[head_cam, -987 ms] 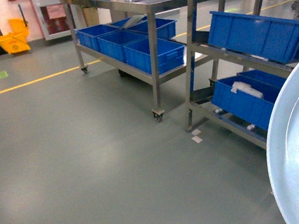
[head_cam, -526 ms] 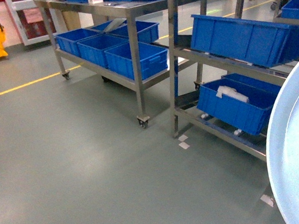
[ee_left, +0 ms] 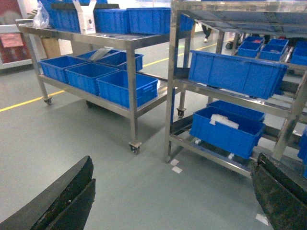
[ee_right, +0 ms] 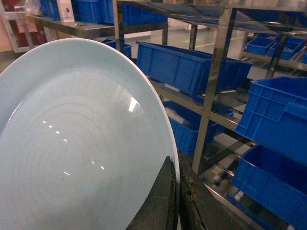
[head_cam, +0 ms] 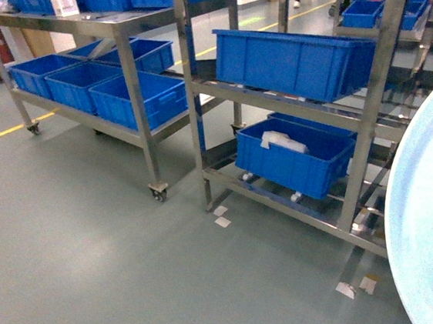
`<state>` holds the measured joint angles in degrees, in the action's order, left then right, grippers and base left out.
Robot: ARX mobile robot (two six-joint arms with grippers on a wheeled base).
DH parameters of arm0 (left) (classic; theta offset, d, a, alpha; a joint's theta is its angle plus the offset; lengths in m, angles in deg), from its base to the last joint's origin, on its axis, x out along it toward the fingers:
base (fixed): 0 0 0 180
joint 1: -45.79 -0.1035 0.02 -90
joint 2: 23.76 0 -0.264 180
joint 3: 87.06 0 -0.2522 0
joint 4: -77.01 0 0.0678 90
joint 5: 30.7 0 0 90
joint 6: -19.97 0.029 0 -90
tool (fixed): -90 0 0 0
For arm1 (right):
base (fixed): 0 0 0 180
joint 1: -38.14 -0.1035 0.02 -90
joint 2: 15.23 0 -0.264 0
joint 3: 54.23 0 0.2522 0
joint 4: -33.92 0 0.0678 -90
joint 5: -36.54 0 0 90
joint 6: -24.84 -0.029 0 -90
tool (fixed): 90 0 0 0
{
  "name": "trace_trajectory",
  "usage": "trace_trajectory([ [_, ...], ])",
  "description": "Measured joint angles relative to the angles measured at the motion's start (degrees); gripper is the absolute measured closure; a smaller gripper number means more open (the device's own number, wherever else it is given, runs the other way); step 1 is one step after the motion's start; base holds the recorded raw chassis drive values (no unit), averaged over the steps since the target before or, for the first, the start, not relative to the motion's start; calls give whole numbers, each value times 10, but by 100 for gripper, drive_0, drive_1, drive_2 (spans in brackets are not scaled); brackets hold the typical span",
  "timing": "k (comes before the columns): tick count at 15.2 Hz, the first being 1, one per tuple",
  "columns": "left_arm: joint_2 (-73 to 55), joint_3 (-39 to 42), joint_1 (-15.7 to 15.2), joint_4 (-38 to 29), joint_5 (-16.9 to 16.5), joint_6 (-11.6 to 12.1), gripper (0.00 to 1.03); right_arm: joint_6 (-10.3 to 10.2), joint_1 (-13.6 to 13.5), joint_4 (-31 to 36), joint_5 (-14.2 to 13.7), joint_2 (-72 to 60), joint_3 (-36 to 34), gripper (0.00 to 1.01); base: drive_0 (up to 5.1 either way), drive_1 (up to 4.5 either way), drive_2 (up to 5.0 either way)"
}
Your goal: Place blue tray on left shelf second layer neatly
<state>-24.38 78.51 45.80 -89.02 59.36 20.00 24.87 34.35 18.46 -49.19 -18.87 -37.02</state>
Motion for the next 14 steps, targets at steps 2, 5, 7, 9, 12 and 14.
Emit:
trace_trajectory([
  [2,0,0,0,0,0,0,5,0,0,0,0,0,0,99,-154,279,-588],
  [5,0,0,0,0,0,0,5,0,0,0,0,0,0,99,-154,279,-588],
  [7,0,0,0,0,0,0,5,0,0,0,0,0,0,99,-154,279,-588],
  [9,0,0,0,0,0,0,5,0,0,0,0,0,0,99,-154,279,-588],
  [12,0,0,0,0,1,0,5,0,0,1,0,0,0,99,-154,279,-588],
  [14,0,0,0,0,0,0,5,0,0,0,0,0,0,99,-154,279,-588],
])
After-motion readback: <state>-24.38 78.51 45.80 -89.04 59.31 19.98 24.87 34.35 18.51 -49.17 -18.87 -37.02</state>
